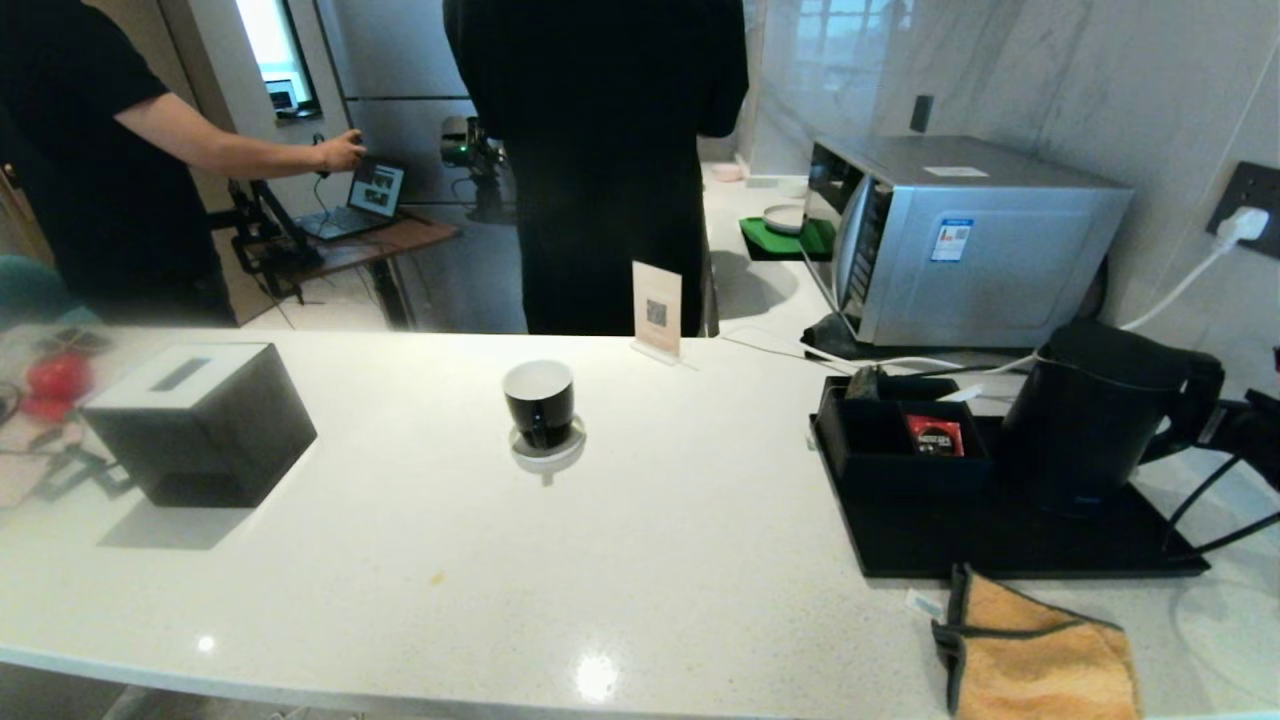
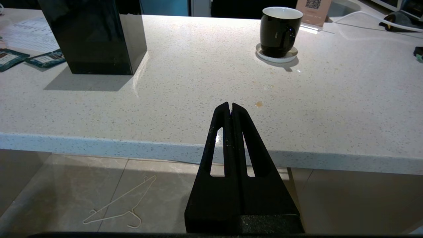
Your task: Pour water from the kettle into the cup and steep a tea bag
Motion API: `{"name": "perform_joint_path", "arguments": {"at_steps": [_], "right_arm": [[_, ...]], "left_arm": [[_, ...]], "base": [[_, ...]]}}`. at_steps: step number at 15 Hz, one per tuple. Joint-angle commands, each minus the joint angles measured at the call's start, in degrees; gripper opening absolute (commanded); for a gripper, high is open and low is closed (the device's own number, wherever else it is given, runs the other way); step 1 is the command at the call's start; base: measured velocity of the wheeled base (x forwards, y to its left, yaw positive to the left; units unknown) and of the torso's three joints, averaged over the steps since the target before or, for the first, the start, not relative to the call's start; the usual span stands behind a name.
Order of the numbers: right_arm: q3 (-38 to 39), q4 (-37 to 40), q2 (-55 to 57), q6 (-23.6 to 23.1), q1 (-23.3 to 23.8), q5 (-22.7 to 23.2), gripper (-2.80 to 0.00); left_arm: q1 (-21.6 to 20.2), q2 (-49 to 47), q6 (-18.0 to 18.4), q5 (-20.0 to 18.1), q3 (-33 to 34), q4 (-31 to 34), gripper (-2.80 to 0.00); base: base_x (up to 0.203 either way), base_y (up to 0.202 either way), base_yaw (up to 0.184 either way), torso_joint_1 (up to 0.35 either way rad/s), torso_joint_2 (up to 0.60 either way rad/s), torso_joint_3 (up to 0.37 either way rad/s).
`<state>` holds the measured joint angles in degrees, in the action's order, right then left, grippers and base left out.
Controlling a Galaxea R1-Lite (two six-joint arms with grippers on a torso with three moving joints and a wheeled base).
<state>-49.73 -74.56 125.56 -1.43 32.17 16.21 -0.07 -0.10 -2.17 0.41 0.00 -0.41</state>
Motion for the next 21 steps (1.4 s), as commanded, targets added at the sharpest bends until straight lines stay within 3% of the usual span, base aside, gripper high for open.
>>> {"name": "perform_joint_path", "arguments": {"at_steps": [1,21], "right_arm": [[-0.98,-1.19,0.92,0.09,-1.05,0.14,0.00],[-4.94,-3.30,3.46,3.36,-2.11,1.34,0.00]], "left_arm": [[-0.01,-0.08,0.06,0.02,0.00,-0.02,-2.80],[-0.01,-0.05,-0.03,0.03,0.00,-0.02,-2.80]], "base": [[0.000,0.000,0.000,0.000,0.00,0.000],[0.000,0.000,0.000,0.000,0.00,0.000]]}}
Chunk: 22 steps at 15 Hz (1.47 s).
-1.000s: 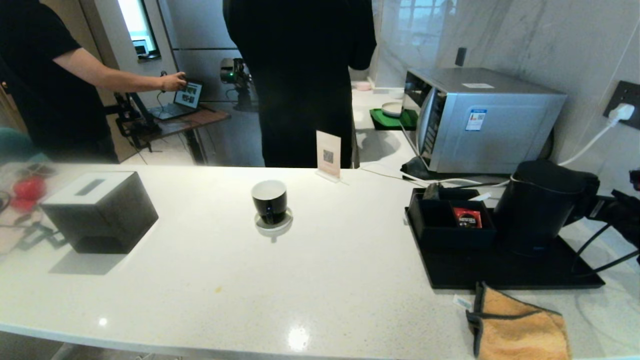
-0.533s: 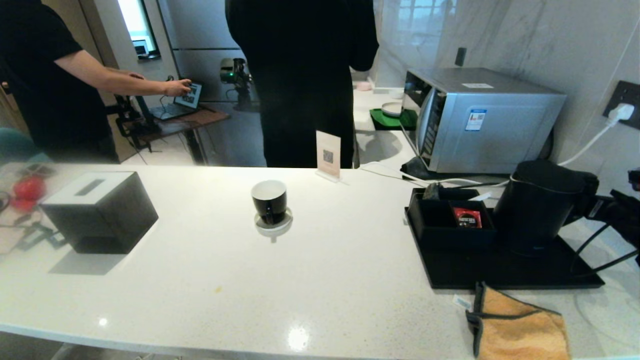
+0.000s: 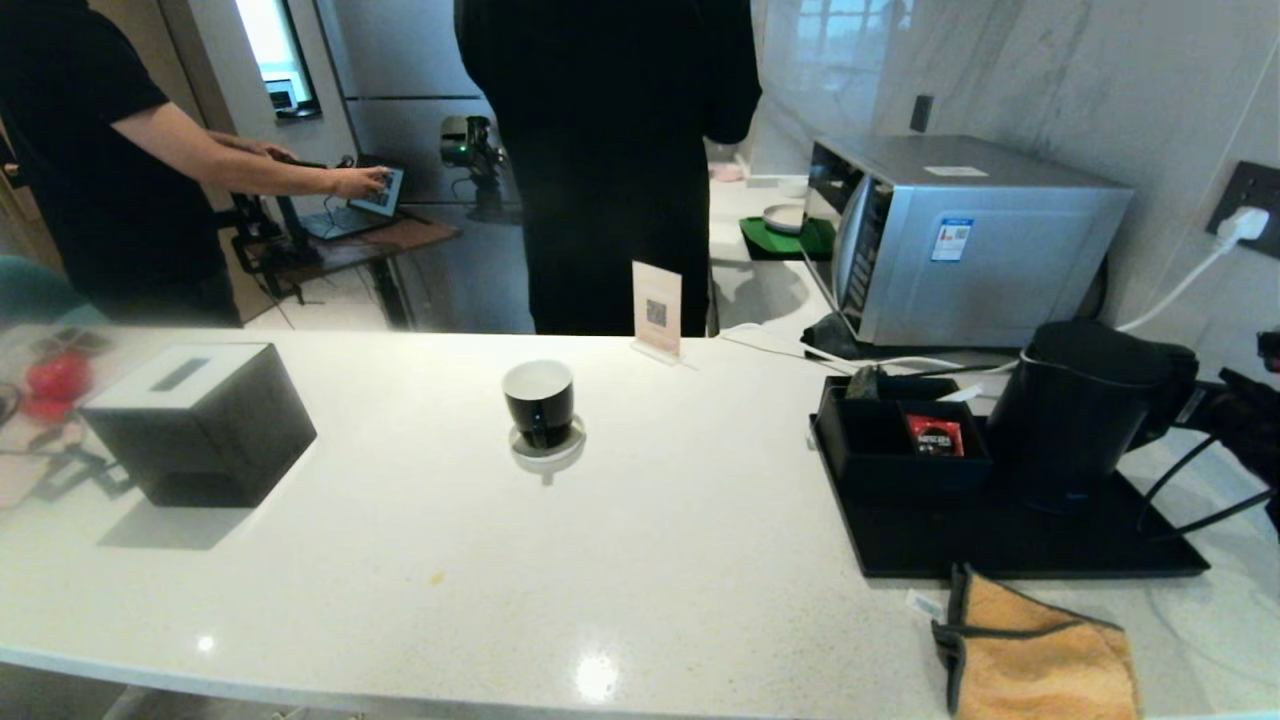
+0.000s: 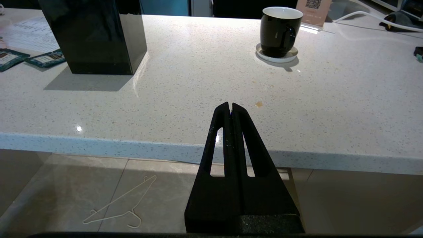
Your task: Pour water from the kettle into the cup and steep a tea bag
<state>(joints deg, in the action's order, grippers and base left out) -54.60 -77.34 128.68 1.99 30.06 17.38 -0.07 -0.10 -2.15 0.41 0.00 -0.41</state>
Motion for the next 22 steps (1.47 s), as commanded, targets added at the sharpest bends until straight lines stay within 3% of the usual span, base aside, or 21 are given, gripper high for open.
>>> {"name": "perform_joint_path", "arguments": {"at_steps": [1,2,22], "right_arm": [[-0.07,-0.53,0.38,-0.06,0.00,0.19,0.00],[-0.07,-0.53,0.43,-0.06,0.00,0.64,-2.80],[0.86,-3.08,-3.58,0.91,-1.41,0.82,-2.80]], "left_arm": [[-0.01,0.00,0.02,0.02,0.00,-0.02,-2.80],[-0.01,-0.08,-0.05,0.02,0.00,-0.02,-2.80],[-0.01,-0.07,0.04,0.02,0.00,-0.02,-2.80]], "base": [[0.000,0.000,0.000,0.000,0.00,0.000],[0.000,0.000,0.000,0.000,0.00,0.000],[0.000,0.000,0.000,0.000,0.00,0.000]]}}
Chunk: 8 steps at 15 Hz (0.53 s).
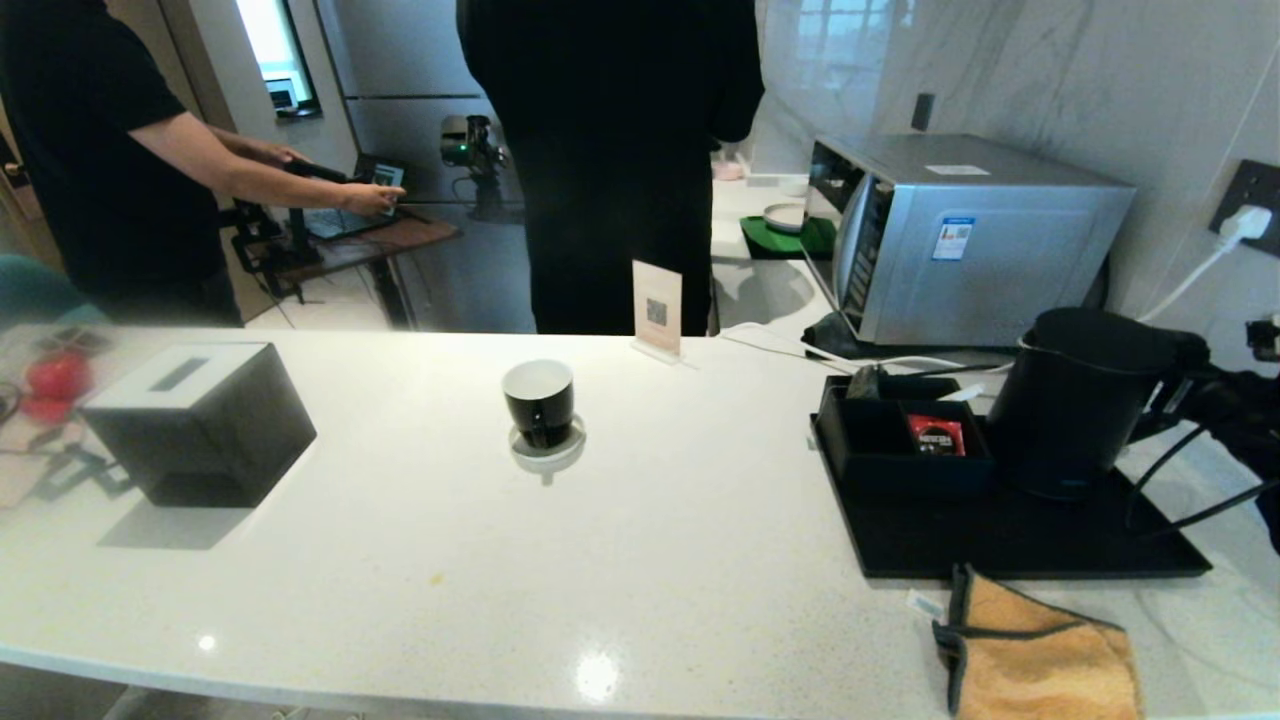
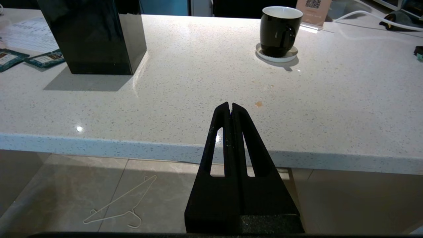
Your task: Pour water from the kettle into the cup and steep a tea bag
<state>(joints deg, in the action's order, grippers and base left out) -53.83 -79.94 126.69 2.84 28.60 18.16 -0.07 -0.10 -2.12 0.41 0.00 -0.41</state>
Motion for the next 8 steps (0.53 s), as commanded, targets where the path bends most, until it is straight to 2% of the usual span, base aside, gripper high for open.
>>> {"name": "perform_joint_path", "arguments": {"at_steps": [1,8], "right_arm": [[0.30,-0.34,-2.23,0.06,0.05,0.03,-2.80],[7.24,0.49,-8.61,0.05,0.49,-1.68,-2.80]], "left_arm": [[-0.01,-0.03,-0.07,0.02,0.00,-0.02,-2.80],[-0.01,0.01,-0.03,0.02,0.00,-0.02,-2.80]], "base": [[0.000,0.000,0.000,0.000,0.00,0.000],[0.000,0.000,0.000,0.000,0.00,0.000]]}}
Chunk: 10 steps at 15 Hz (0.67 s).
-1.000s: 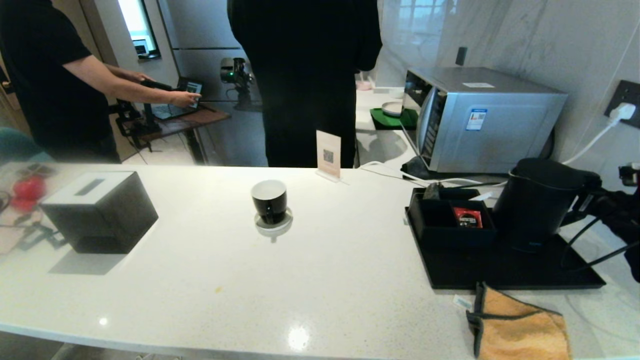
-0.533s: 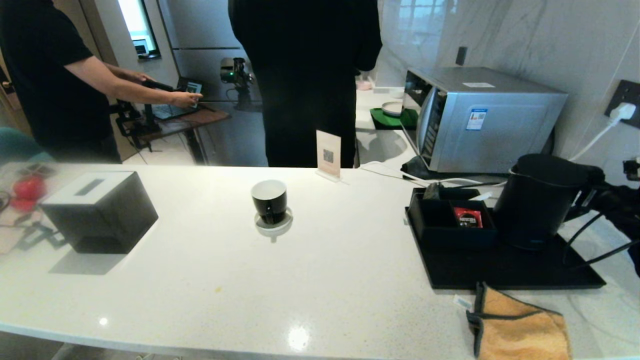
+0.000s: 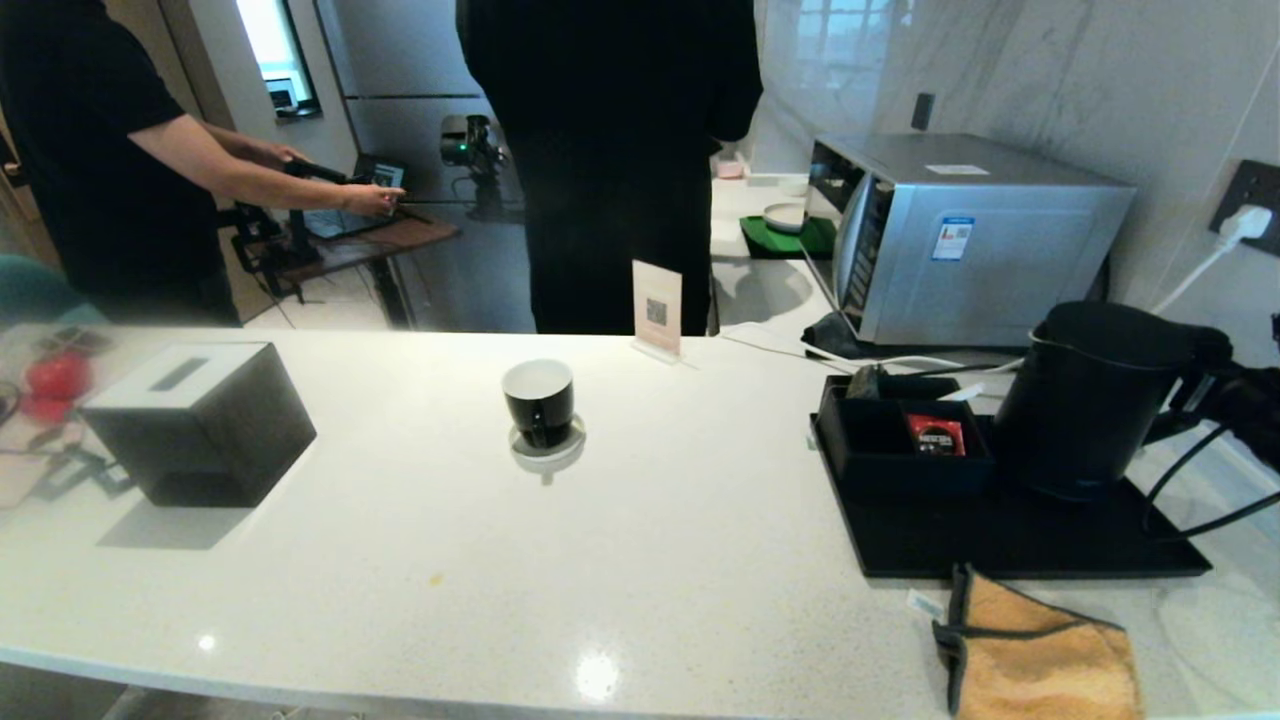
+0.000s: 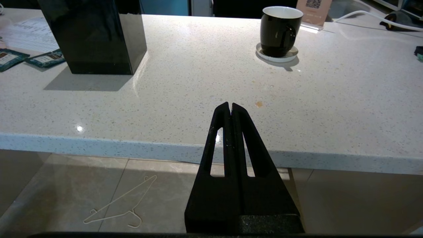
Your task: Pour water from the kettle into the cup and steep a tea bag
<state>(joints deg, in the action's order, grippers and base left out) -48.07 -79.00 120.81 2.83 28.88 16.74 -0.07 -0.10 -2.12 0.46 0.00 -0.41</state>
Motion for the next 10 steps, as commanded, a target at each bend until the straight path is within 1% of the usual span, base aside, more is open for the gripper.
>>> {"name": "perform_joint_path", "arguments": {"at_steps": [1,6,10], "right_arm": [[2.44,-0.19,-3.79,0.07,0.41,-0.61,-2.80],[8.19,0.95,-10.64,0.07,0.82,-2.17,-2.80],[13.97,1.98,-16.84,0.11,0.90,-4.93,-2.80]], "left_arm": [[-0.01,-0.06,-0.08,-0.02,0.00,-0.02,-2.80],[-0.01,-0.03,-0.04,-0.02,0.00,-0.02,-2.80],[-0.01,-0.08,-0.08,-0.02,0.00,-0.02,-2.80]], "base": [[0.000,0.000,0.000,0.000,0.00,0.000],[0.000,0.000,0.000,0.000,0.00,0.000],[0.000,0.000,0.000,0.000,0.00,0.000]]}}
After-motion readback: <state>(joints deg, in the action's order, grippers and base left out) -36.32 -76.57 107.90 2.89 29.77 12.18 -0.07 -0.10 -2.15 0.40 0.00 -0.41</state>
